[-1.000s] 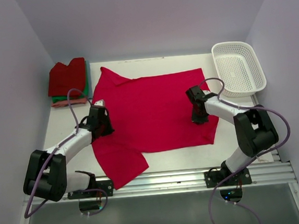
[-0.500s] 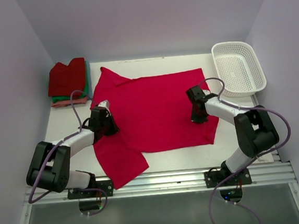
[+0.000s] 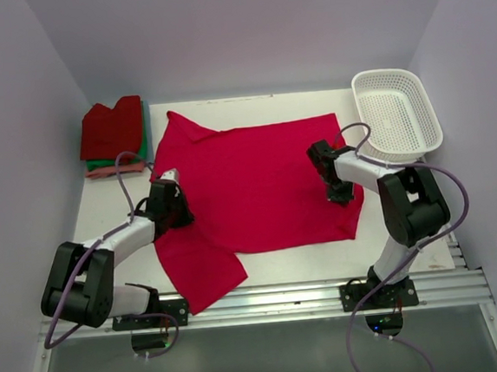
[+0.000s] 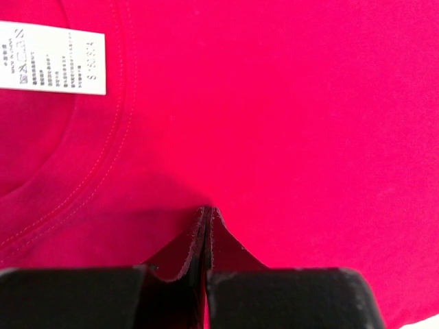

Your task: Fold and stack the t-shirts

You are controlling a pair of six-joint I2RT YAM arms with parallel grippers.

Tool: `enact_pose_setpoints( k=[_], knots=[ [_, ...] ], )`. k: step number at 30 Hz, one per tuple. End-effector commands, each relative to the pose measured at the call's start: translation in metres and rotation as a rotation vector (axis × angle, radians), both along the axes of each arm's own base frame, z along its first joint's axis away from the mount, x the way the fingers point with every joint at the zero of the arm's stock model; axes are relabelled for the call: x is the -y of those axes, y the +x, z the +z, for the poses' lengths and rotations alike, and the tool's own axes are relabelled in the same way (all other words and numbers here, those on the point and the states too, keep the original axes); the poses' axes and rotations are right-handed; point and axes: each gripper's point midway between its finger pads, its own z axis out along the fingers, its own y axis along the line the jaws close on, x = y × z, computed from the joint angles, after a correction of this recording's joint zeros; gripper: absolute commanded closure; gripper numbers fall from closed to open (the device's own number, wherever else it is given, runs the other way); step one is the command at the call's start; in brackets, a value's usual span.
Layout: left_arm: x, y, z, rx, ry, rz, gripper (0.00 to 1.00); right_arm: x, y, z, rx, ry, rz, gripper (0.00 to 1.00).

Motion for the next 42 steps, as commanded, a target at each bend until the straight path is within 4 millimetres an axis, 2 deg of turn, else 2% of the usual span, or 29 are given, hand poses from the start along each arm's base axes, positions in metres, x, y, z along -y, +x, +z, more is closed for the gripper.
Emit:
enact_pose_setpoints(
  k=[1,4,8,13,16,19,20,23,24,26,27,29,31,33,37,42],
  knots=[
    [-0.012,-0.011,-0.006,-0.027,0.046,0.02,1.0,0.025,-0.009,-0.006,-0.092,-0.125,-0.028,0.92],
    [-0.02,-0.012,-0.007,-0.026,0.08,0.042,1.0,0.038,-0.018,-0.022,-0.17,-0.142,-0.059,0.94],
    [-0.022,-0.013,-0.007,-0.022,0.086,0.047,1.0,0.048,-0.019,-0.012,-0.137,-0.151,-0.089,0.92],
    [-0.022,-0.014,-0.008,-0.027,0.088,0.047,1.0,0.075,-0.026,0.038,-0.021,-0.306,-0.189,0.78],
    [-0.023,-0.014,-0.006,-0.019,0.088,0.054,1.0,0.084,-0.03,0.057,0.005,-0.363,-0.232,0.73],
    [-0.021,-0.012,-0.003,-0.01,0.076,0.049,1.0,0.072,-0.022,0.065,0.033,-0.269,-0.193,0.76],
    [-0.02,-0.012,-0.003,-0.01,0.073,0.047,1.0,0.052,-0.02,0.067,0.054,-0.128,-0.156,0.76],
    [-0.019,-0.01,0.0,-0.003,0.066,0.044,1.0,0.02,-0.019,0.068,0.079,0.075,-0.035,0.75],
    [-0.018,-0.011,0.0,-0.005,0.064,0.042,1.0,0.008,-0.018,0.076,0.106,0.126,0.016,0.73],
    [-0.018,-0.011,0.001,0.001,0.061,0.044,1.0,-0.016,-0.025,0.074,0.077,0.253,0.105,0.64],
    [-0.018,-0.011,0.001,0.0,0.058,0.044,1.0,-0.02,-0.028,0.074,0.068,0.27,0.117,0.61],
    [-0.017,-0.009,0.004,0.006,0.053,0.046,1.0,-0.017,-0.033,0.072,0.046,0.247,0.116,0.55],
    [-0.017,-0.01,0.005,0.009,0.051,0.045,1.0,-0.004,-0.041,0.07,0.016,0.178,0.091,0.48],
    [-0.016,-0.009,0.009,0.016,0.048,0.047,1.0,0.012,-0.048,0.071,-0.009,0.098,0.056,0.47],
    [-0.014,-0.008,0.01,0.017,0.035,0.041,1.0,0.029,-0.055,0.07,-0.018,0.006,-0.006,0.45],
    [-0.013,-0.008,0.01,0.017,0.033,0.04,1.0,0.028,-0.061,0.053,-0.056,0.005,-0.041,0.45]
  ],
)
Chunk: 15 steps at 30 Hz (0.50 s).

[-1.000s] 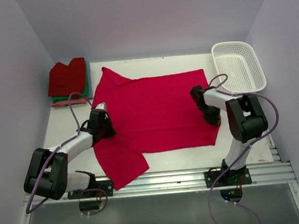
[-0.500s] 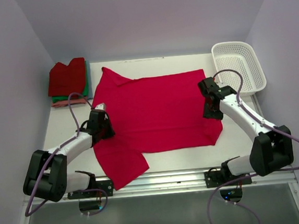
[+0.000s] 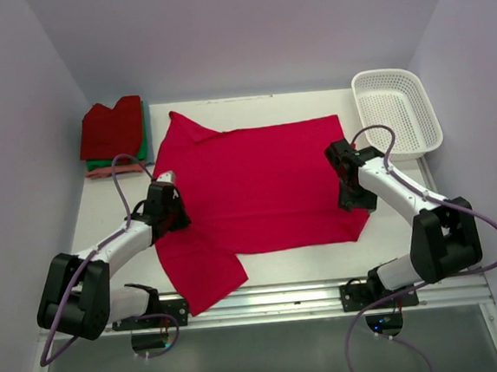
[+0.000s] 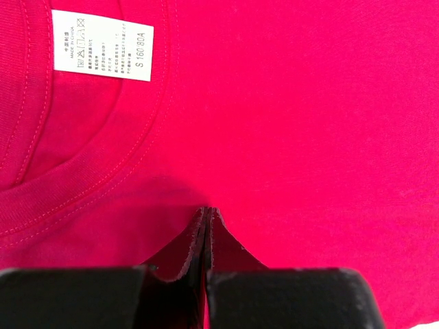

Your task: Fold and stack the t-shirts

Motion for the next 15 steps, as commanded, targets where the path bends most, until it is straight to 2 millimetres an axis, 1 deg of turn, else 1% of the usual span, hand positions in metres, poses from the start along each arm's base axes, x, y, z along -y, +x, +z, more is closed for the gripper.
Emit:
enact_pose_setpoints(
  k=[1,2,4,6,9,11,12,13,15],
  knots=[
    [-0.001,0.003,0.005,0.02,-0.008,0.008,1.0,0.01,-0.01,-0.014,-0.045,-0.052,-0.045,0.45],
    [-0.001,0.003,0.005,0.019,-0.01,0.008,1.0,0.01,-0.014,-0.02,-0.067,-0.055,-0.043,0.45],
    [-0.001,0.003,0.004,0.021,-0.01,0.011,1.0,0.008,-0.015,-0.03,-0.099,-0.053,-0.04,0.46],
    [0.005,0.003,0.006,0.024,-0.038,-0.01,1.0,0.003,-0.016,-0.039,-0.119,-0.027,-0.038,0.47],
    [0.006,0.003,0.003,0.018,-0.043,-0.013,1.0,-0.001,-0.017,-0.044,-0.129,-0.009,-0.037,0.51],
    [0.007,0.002,0.001,0.016,-0.045,-0.019,1.0,0.001,-0.017,-0.045,-0.13,-0.019,-0.039,0.57],
    [0.008,0.003,0.002,0.018,-0.047,-0.02,1.0,0.002,-0.017,-0.045,-0.135,-0.024,-0.039,0.62],
    [0.008,0.003,0.002,0.018,-0.049,-0.021,1.0,0.003,-0.018,-0.045,-0.138,-0.031,-0.041,0.75],
    [0.009,0.003,0.001,0.02,-0.052,-0.025,1.0,0.005,-0.019,-0.043,-0.133,-0.039,-0.05,0.81]
  ],
)
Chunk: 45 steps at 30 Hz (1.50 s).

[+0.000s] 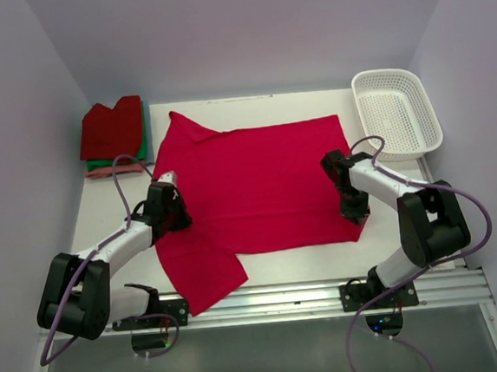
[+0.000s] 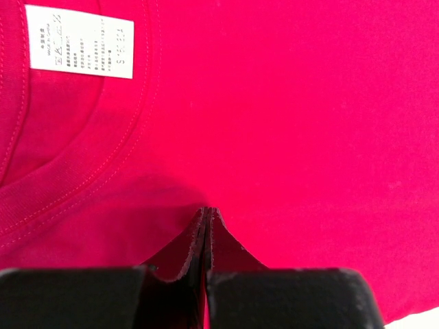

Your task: Fold and stack the t-shirts

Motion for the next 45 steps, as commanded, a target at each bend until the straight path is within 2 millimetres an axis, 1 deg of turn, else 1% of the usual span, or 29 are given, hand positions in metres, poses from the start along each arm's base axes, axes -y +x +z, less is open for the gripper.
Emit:
enact_pose_setpoints(
  k=[1,4,10,13,14,16,17,19,21,24,26,27,28,29,30,32,33,34,36,39,40,41,43,44,45],
  knots=[
    [0.002,0.004,0.001,0.021,-0.021,-0.005,1.0,0.002,0.003,0.004,0.032,-0.012,-0.025,0.88],
    [0.003,0.003,0.0,0.023,-0.022,-0.009,1.0,0.006,0.002,0.015,0.076,-0.025,-0.047,1.0],
    [0.003,0.002,0.0,0.022,-0.022,-0.017,1.0,0.014,-0.003,0.042,0.145,-0.049,-0.082,1.0],
    [0.004,0.002,0.001,0.027,-0.026,-0.019,1.0,0.021,-0.009,0.066,0.225,-0.056,-0.126,1.0],
    [0.004,0.002,0.002,0.027,-0.026,-0.019,1.0,0.026,-0.014,0.079,0.283,-0.061,-0.152,1.0],
    [0.004,0.004,0.003,0.032,-0.024,-0.018,1.0,0.029,-0.015,0.095,0.356,-0.052,-0.181,1.0],
    [0.004,0.003,0.003,0.029,-0.024,-0.019,1.0,0.032,-0.019,0.106,0.408,-0.044,-0.193,1.0],
    [0.004,0.003,0.003,0.028,-0.027,-0.02,1.0,0.032,-0.021,0.116,0.461,-0.021,-0.207,1.0],
    [0.004,0.002,0.003,0.024,-0.025,-0.019,1.0,0.031,-0.024,0.121,0.492,0.006,-0.211,1.0],
    [0.002,0.001,0.003,0.018,-0.018,-0.017,1.0,0.03,-0.027,0.117,0.48,0.01,-0.207,1.0],
    [0.001,0.0,0.003,0.012,-0.013,-0.014,1.0,0.029,-0.029,0.108,0.45,0.012,-0.199,1.0],
    [0.001,0.0,0.004,0.014,-0.011,-0.014,1.0,0.027,-0.029,0.106,0.44,0.018,-0.199,0.98],
    [0.001,0.001,0.005,0.016,-0.01,-0.014,1.0,0.025,-0.029,0.103,0.421,0.027,-0.189,0.92],
    [0.0,0.0,0.006,0.013,-0.004,-0.011,1.0,0.024,-0.03,0.103,0.416,0.029,-0.19,0.74],
    [-0.001,0.0,0.008,0.018,-0.002,-0.008,1.0,0.025,-0.03,0.103,0.414,0.024,-0.191,0.68],
    [-0.004,0.0,0.01,0.02,0.008,0.0,1.0,0.028,-0.03,0.108,0.438,0.017,-0.2,0.59],
    [-0.004,0.0,0.011,0.024,0.01,0.001,1.0,0.028,-0.03,0.111,0.452,0.019,-0.201,0.57],
    [-0.004,0.001,0.013,0.025,0.011,0.002,1.0,0.029,-0.029,0.116,0.478,0.023,-0.204,0.56],
    [-0.006,0.001,0.013,0.023,0.018,0.006,1.0,0.028,-0.027,0.121,0.508,0.035,-0.202,0.55],
    [-0.006,0.002,0.015,0.024,0.016,0.011,1.0,0.026,-0.023,0.122,0.532,0.051,-0.191,0.56],
    [-0.006,0.001,0.015,0.023,0.016,0.011,1.0,0.025,-0.024,0.117,0.517,0.056,-0.182,0.57],
    [-0.005,0.002,0.015,0.024,0.015,0.012,1.0,0.022,-0.02,0.114,0.523,0.07,-0.175,0.58],
    [-0.003,0.003,0.016,0.028,0.003,0.008,1.0,0.015,-0.019,0.1,0.479,0.093,-0.162,0.62],
    [-0.002,0.003,0.016,0.029,-0.002,0.004,1.0,0.011,-0.016,0.099,0.475,0.107,-0.162,0.62],
    [0.0,0.003,0.016,0.029,-0.01,0.002,1.0,0.006,-0.01,0.092,0.467,0.122,-0.164,0.62]
  ],
)
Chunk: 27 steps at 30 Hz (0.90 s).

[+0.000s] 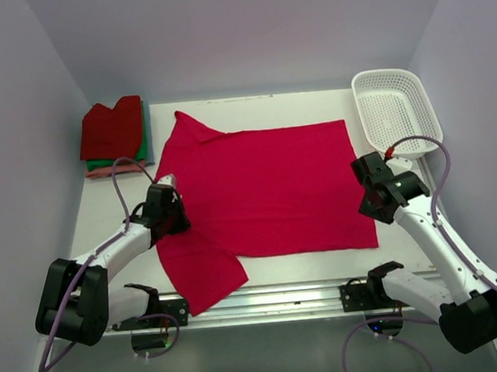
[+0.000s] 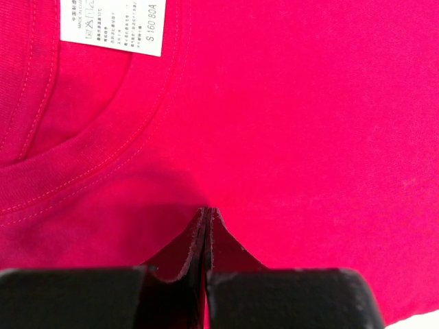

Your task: Fold and stack the t-shirts

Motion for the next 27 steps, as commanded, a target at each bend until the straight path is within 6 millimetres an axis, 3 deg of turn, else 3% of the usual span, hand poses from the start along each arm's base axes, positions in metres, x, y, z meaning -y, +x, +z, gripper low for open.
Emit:
enact_pose_setpoints(
  k=[1,5,7,9,11,12,14,15,19,20,22,23,27],
  knots=[
    [0.006,0.013,0.016,0.052,-0.031,-0.008,1.0,-0.012,0.013,-0.02,-0.031,0.037,0.016,0.6],
    [0.03,0.015,0.021,0.067,-0.136,-0.109,1.0,-0.029,0.033,-0.044,-0.08,0.076,0.067,0.58],
    [0.04,0.018,0.033,0.106,-0.183,-0.145,1.0,-0.043,0.039,-0.055,-0.093,0.127,0.134,0.57],
    [0.048,0.028,0.055,0.193,-0.222,-0.174,1.0,-0.054,0.062,-0.056,-0.011,0.162,0.17,0.62],
    [0.044,0.042,0.06,0.244,-0.196,-0.148,1.0,-0.059,0.082,-0.064,0.025,0.161,0.203,0.71],
    [0.041,0.051,0.064,0.252,-0.176,-0.129,1.0,-0.062,0.095,-0.058,0.044,0.153,0.205,0.95],
    [0.031,0.052,0.042,0.155,-0.116,-0.083,1.0,-0.061,0.108,-0.073,-0.022,0.11,0.199,1.0],
    [0.031,0.06,0.044,0.158,-0.112,-0.07,1.0,-0.065,0.122,-0.066,-0.01,0.111,0.199,1.0],
    [0.027,0.077,0.035,0.154,-0.086,-0.021,1.0,-0.076,0.151,-0.088,-0.04,0.112,0.234,1.0],
    [0.024,0.079,0.024,0.129,-0.065,-0.006,1.0,-0.078,0.152,-0.102,-0.085,0.109,0.236,1.0],
    [0.022,0.089,0.022,0.119,-0.056,0.004,1.0,-0.083,0.164,-0.106,-0.095,0.113,0.248,1.0],
    [0.02,0.09,0.01,0.083,-0.044,0.009,1.0,-0.084,0.166,-0.114,-0.116,0.114,0.253,1.0],
    [0.012,0.1,-0.007,0.031,-0.025,0.032,1.0,-0.089,0.181,-0.139,-0.174,0.108,0.263,1.0]
  ],
)
